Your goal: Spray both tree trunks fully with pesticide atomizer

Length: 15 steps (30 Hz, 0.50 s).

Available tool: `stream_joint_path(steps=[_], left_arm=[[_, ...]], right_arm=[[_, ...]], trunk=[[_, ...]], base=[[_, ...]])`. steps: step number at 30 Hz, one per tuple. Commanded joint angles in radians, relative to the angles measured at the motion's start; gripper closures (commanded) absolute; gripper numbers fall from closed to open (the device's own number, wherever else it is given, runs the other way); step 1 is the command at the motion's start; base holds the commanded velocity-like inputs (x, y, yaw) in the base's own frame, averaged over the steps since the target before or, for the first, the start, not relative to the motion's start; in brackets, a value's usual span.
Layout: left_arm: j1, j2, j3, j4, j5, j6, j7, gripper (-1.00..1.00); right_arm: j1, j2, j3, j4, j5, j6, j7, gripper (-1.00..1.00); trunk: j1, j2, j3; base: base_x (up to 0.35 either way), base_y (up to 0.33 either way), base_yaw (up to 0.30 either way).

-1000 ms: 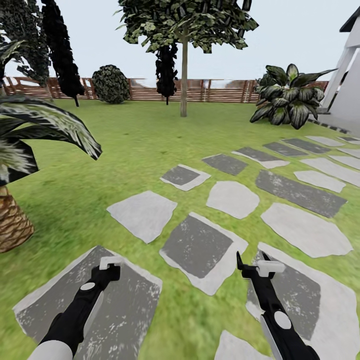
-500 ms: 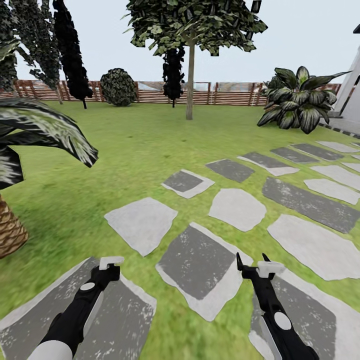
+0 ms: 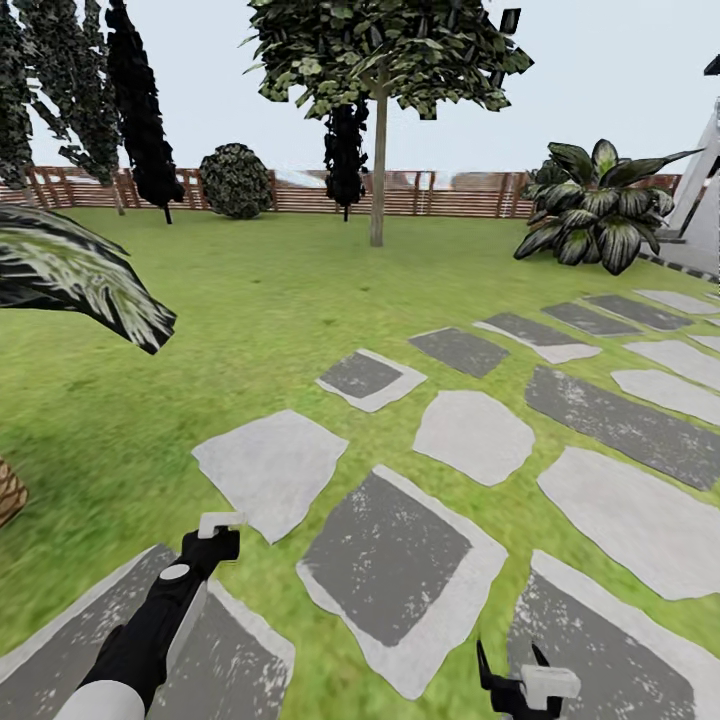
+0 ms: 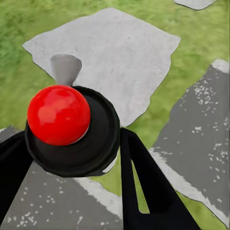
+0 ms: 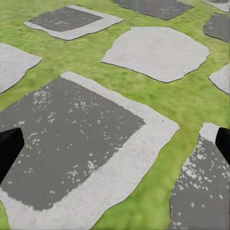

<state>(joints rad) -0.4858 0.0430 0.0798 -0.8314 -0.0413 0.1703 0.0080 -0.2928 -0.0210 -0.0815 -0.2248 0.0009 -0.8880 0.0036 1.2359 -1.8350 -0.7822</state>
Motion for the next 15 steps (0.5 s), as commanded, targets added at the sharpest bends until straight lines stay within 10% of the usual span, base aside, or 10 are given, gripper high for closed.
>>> stream_joint_path(steps=[1, 15], left_arm=[[0.000, 0.000, 0.000, 0.000, 0.000, 0.000, 0.000, 1.00], [0.000, 0.000, -0.001, 0.000, 0.000, 0.000, 0.001, 1.00]], right_arm=[[0.000, -0.002, 0.000, 0.032, 0.000, -0.023, 0.001, -1.00], [0.001, 0.001, 0.002, 0.195, 0.002, -0.033, 0.004, -1.00]], trunk=[[0.000, 0.000, 0.000], [0.000, 0.000, 0.000]], base=[[0.341, -0.003, 0.000], [0.341, 0.000, 0.000]])
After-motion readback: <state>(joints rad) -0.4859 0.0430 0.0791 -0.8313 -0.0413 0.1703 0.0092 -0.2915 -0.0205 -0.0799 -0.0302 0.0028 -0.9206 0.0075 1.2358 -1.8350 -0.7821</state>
